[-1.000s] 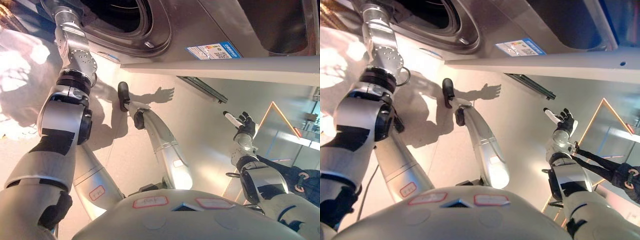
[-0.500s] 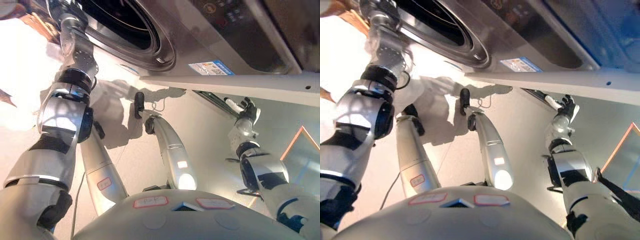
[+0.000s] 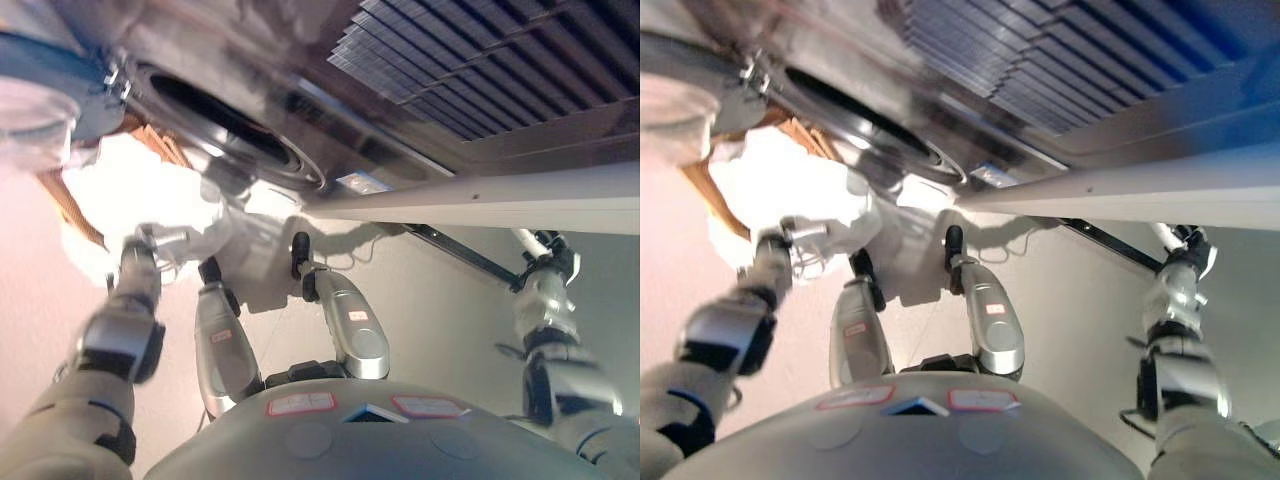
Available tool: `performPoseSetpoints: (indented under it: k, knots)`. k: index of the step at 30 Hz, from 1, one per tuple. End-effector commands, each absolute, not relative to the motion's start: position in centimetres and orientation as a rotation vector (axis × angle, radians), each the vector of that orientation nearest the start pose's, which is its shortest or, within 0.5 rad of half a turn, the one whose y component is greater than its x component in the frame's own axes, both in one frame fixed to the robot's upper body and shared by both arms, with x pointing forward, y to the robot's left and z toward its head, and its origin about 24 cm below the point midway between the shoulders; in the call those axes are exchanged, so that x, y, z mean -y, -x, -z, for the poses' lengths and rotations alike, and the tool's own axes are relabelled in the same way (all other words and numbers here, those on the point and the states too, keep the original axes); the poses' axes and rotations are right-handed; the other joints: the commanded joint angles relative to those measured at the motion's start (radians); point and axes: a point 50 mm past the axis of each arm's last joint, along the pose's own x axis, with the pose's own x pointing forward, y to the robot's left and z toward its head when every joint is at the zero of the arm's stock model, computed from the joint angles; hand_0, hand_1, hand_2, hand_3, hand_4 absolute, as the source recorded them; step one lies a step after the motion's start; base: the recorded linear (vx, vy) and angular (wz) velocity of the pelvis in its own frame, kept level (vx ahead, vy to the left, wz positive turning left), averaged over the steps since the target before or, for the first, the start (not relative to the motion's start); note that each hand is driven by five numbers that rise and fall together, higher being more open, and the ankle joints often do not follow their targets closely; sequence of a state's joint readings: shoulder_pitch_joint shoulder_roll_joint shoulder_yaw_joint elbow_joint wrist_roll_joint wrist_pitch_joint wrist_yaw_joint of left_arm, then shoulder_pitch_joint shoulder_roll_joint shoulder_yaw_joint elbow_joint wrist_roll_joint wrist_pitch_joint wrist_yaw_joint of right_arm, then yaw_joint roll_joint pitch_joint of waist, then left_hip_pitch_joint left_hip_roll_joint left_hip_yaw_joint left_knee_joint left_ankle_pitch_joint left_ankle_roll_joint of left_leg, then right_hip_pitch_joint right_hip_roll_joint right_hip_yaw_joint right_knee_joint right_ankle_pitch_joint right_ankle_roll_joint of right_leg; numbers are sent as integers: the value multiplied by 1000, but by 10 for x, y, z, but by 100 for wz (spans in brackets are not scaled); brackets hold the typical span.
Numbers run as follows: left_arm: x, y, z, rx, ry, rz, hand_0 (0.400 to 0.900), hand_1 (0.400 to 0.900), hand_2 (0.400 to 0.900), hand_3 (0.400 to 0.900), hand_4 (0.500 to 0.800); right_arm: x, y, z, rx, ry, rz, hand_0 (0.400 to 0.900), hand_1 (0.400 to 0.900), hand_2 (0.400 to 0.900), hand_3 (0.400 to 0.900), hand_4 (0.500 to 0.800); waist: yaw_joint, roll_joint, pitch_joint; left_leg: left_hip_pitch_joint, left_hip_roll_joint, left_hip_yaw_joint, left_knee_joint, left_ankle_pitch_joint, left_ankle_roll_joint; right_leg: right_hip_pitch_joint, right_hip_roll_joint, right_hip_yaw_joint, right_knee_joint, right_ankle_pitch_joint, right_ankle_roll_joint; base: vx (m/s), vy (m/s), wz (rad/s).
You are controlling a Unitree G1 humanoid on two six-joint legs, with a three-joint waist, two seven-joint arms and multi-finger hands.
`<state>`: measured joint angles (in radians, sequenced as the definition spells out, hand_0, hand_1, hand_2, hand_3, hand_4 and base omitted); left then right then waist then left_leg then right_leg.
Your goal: Put the clothes in the basket into the washing machine.
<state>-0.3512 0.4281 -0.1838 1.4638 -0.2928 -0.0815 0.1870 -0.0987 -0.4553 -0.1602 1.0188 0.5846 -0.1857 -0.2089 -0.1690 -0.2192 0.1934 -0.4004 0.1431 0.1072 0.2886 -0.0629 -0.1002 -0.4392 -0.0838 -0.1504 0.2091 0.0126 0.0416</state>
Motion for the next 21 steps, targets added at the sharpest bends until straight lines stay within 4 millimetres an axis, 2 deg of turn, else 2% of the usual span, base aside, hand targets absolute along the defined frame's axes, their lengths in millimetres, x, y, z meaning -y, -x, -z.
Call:
performPoseSetpoints:
  k: [1,4,6,8,9,10,12,13,15,16,21]
  knots:
    - [-284,-172,120,-989,-304,-384,900,900,900,900,800,350,-148,84,-637,-21,791,900,900,900,900,800,29,81,-50,29,9,-38,-113,131,-7,53,8,-23,-31,61,51,124,22,13]
    - [-274,-140,137,-1051,-262,-362,900,900,900,900,800,341,-134,98,-725,-21,770,900,900,900,900,800,64,114,-57,112,-4,-33,-170,146,-3,131,4,-15,-74,64,59,101,10,9]
    - [-267,-128,143,-1069,-297,-312,900,900,900,900,800,334,-126,106,-775,-25,754,900,900,900,900,800,80,129,-77,148,-14,-35,-205,159,-1,168,-2,-13,-106,70,67,107,-24,12]
    - [-256,-108,152,-1134,-288,-258,900,900,900,900,800,325,-120,115,-824,-27,722,900,900,900,900,800,95,147,-103,196,-21,-32,-247,168,-1,214,-10,-12,-143,79,79,115,-9,6]
    - [-256,-107,152,-1134,-288,-258,900,900,900,900,800,325,-120,115,-825,-27,722,900,900,900,900,800,95,147,-101,201,-21,-31,-250,169,-1,218,-10,-11,-145,80,79,141,3,11]
    - [-249,-94,158,-1172,-263,-231,900,900,900,900,800,320,-108,123,-887,-25,708,900,900,900,900,800,107,165,-130,242,-30,-29,-282,174,-1,257,-16,-11,-172,85,87,144,-4,12]
    - [-245,-87,160,-1194,-245,-230,900,900,900,900,800,317,-102,126,-921,-23,699,900,900,900,900,800,114,173,-139,276,-33,-25,-303,176,0,285,-19,-12,-186,86,91,139,-3,10]
    - [-238,-74,165,-1240,-222,-199,900,900,900,900,800,311,-95,132,-980,-9,665,900,900,900,900,800,125,186,-163,310,-40,-21,-331,177,2,320,-26,-15,-202,86,98,120,5,7]
    - [-234,-70,166,-1256,-229,-168,900,900,900,900,800,308,-93,135,-1006,6,638,900,900,900,900,800,128,194,-170,331,-44,-19,-351,182,2,337,-30,-16,-204,84,100,98,16,8]
    - [-231,-65,168,-1279,-274,-110,900,900,900,900,800,300,-89,140,-1054,35,568,900,900,900,900,800,127,208,-187,352,-48,-17,-374,185,1,352,-37,-16,-201,78,103,57,27,10]
    - [-230,-64,168,-1289,-335,-51,900,900,900,900,800,288,-84,146,-1101,50,507,900,900,900,900,800,129,220,-198,385,-59,-11,-376,175,7,394,-48,-16,-206,68,110,44,10,4]
